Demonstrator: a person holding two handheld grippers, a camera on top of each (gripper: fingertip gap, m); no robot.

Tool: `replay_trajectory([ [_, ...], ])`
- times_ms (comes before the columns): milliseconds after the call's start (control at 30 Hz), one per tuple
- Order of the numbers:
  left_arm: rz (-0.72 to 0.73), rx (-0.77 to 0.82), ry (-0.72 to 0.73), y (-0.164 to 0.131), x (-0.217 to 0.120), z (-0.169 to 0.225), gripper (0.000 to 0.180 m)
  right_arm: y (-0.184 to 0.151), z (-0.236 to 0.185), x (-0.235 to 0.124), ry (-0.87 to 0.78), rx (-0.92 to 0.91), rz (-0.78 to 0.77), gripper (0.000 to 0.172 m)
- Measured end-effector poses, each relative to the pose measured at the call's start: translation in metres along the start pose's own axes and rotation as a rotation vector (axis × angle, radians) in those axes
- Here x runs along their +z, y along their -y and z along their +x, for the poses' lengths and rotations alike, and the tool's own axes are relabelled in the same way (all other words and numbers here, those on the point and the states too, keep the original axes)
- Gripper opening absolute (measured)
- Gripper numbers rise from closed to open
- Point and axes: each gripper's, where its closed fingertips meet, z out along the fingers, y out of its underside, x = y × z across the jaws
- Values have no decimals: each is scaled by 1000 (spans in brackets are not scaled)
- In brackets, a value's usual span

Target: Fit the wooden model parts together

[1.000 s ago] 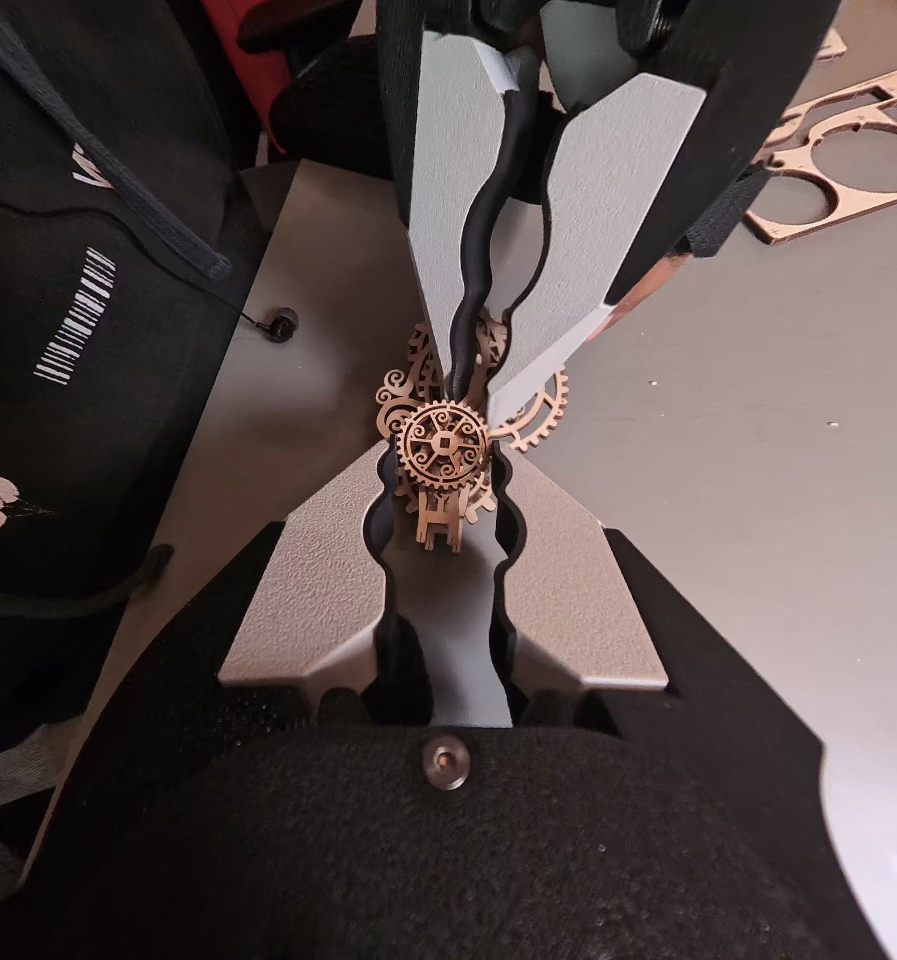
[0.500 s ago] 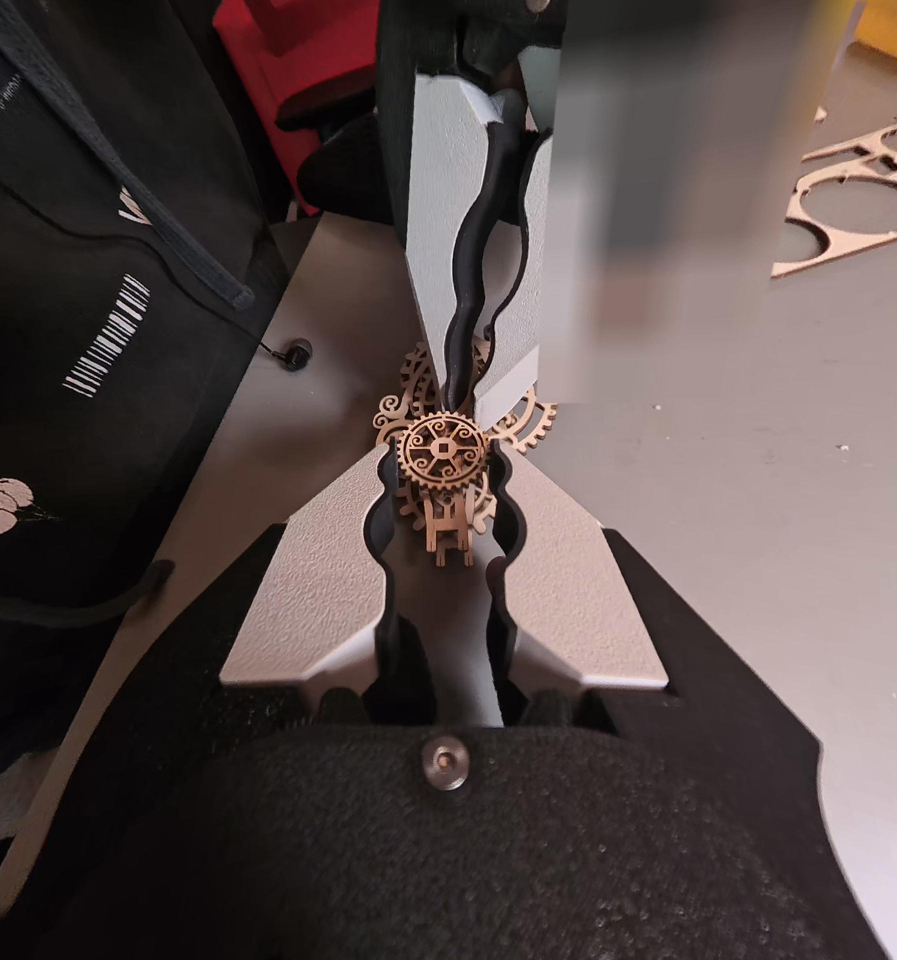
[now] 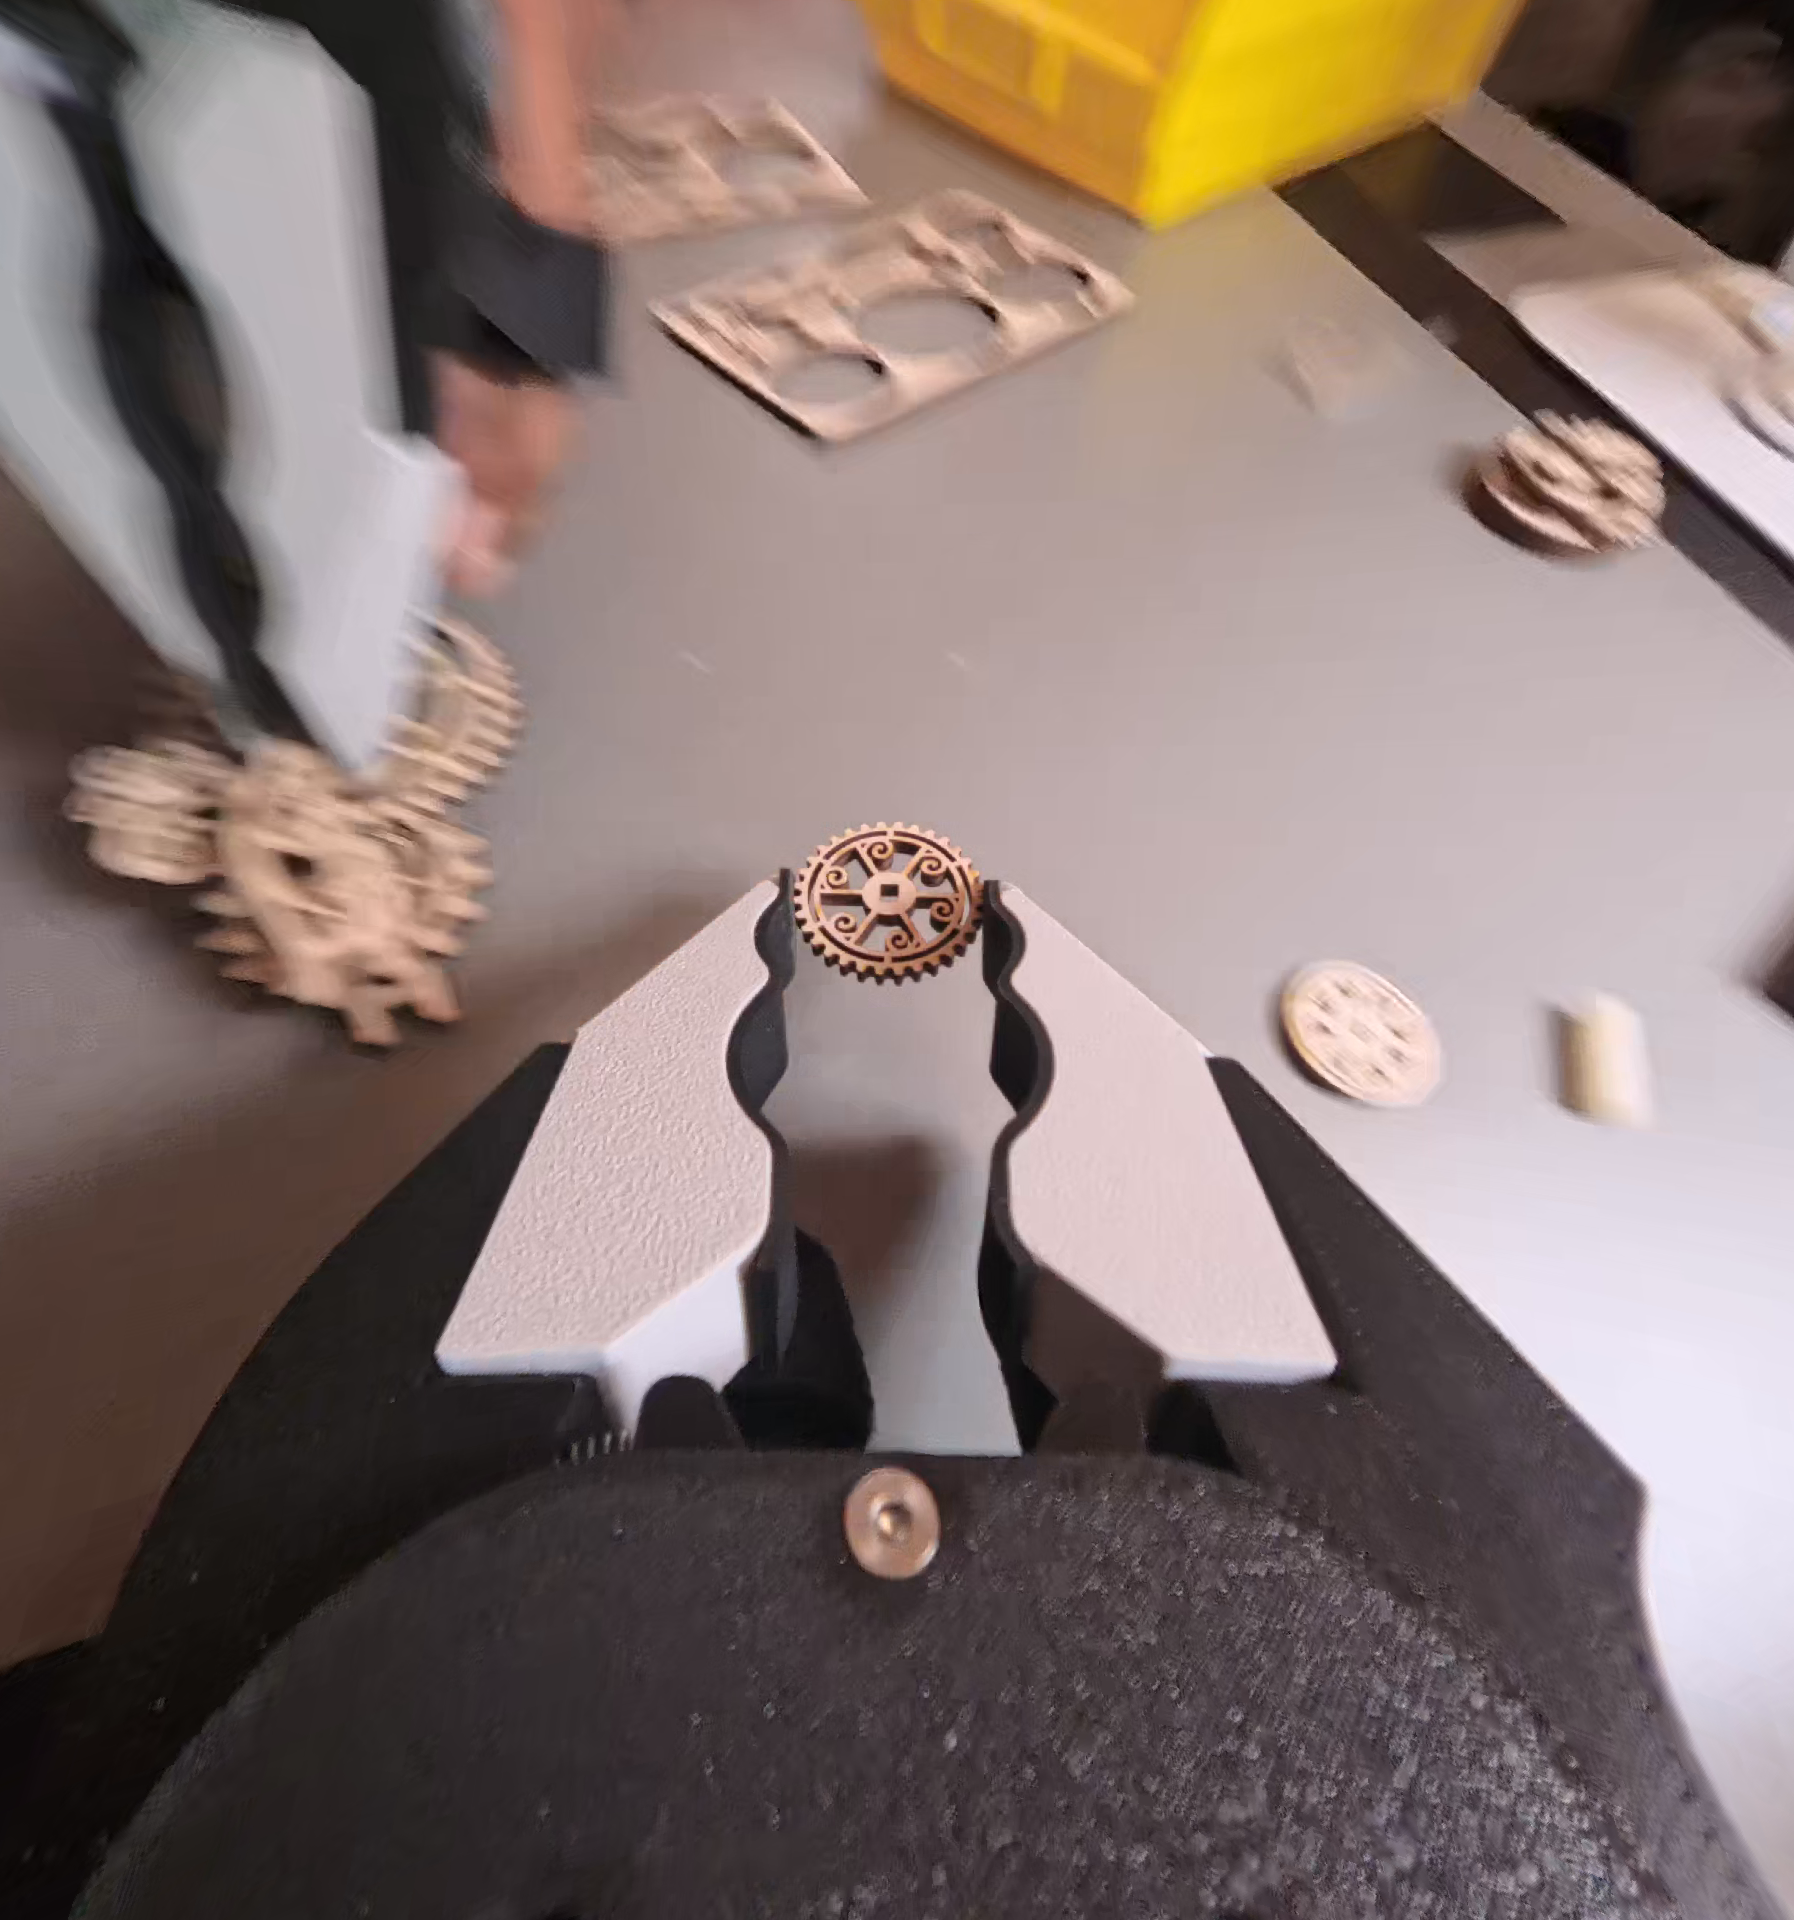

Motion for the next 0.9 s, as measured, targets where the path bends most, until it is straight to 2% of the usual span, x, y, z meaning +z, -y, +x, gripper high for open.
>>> replay_trajectory([
  [33, 17, -4, -1, 3, -2, 0, 12, -14, 14, 3, -77, -24, -76, 34],
  [100, 61, -27, 2, 9, -10, -2, 21, -27, 32, 4, -177, -39, -163, 38],
  [167, 114, -50, 32, 14, -21, -4, 28, -25, 46, -2, -253, -17, -171, 61],
  [233, 165, -79, 82, 16, -33, -4, 31, -15, 52, -13, -277, 5, -114, 65],
  [300, 207, -126, 137, 10, -43, -2, 34, 1, 39, -22, -193, 32, -24, 60],
  [400, 285, -218, 186, -2, -47, 9, 42, 34, -28, -29, 114, -35, 104, 45],
  [500, 360, -304, 256, -15, -41, 13, 53, 42, -89, -16, 316, -110, 40, 41],
  [633, 412, -359, 359, -23, -27, 11, 73, 29, -114, 8, 336, -105, -162, 35],
  [733, 409, -373, 375, -21, -15, 10, 83, 35, -120, 14, 351, 7, -177, 23],
  [800, 384, -371, 369, -21, -6, 9, 88, 26, -115, 18, 300, -15, -239, 22],
  [900, 339, -358, 371, -26, 4, 5, 92, 26, -119, 22, 301, 20, -247, 16],
])
